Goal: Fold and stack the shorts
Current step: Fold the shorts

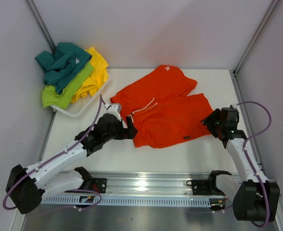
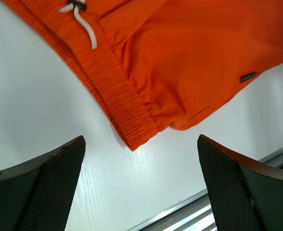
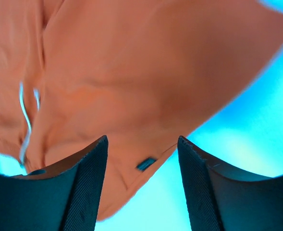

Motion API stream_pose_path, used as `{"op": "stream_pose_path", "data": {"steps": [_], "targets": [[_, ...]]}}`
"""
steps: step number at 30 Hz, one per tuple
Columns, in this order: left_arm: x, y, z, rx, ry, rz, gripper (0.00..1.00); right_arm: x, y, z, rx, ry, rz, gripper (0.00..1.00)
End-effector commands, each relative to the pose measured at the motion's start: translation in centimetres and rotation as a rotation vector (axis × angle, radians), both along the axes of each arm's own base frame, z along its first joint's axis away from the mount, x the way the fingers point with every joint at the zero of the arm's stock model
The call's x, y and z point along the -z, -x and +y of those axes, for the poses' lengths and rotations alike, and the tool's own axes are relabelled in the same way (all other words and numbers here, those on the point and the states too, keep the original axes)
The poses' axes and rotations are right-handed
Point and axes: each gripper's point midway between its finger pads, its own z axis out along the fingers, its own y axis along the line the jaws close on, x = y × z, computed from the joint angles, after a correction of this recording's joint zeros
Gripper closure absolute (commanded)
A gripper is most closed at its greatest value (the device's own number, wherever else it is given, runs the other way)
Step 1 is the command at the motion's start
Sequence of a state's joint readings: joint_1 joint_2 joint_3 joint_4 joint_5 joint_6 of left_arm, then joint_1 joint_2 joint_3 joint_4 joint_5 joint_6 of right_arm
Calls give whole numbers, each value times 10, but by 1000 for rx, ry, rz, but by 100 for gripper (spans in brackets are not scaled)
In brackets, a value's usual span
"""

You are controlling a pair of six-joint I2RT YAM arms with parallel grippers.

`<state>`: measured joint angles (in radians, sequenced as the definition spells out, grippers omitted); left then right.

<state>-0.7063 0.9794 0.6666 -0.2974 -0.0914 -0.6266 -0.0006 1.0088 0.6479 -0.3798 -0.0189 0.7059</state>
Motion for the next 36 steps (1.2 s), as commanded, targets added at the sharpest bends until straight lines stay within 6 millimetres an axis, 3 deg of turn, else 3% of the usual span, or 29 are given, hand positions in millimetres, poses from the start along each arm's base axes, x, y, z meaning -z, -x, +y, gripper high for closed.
{"op": "stream_pose_path", "data": {"steps": [1, 9, 13, 18, 26, 32, 36], "targets": [[26, 5, 12, -23, -162, 7, 1, 11, 12, -21, 125, -139, -3, 38], [51, 21, -22, 143, -295, -16, 1, 29, 13, -66, 234, -181, 3, 44], [53, 24, -35, 217, -313, -33, 1, 41, 13, -86, 303, -169, 5, 48], [51, 25, -36, 262, -355, -64, 1, 44, 7, -105, 367, -140, 15, 48], [38, 35, -38, 335, -306, -118, 1, 64, 3, -108, 396, -165, 58, 51], [25, 46, -51, 409, -247, -194, 1, 64, -5, -118, 447, -156, 35, 54], [31, 47, -52, 421, -287, -211, 1, 71, -12, -121, 474, -148, 59, 66]]}}
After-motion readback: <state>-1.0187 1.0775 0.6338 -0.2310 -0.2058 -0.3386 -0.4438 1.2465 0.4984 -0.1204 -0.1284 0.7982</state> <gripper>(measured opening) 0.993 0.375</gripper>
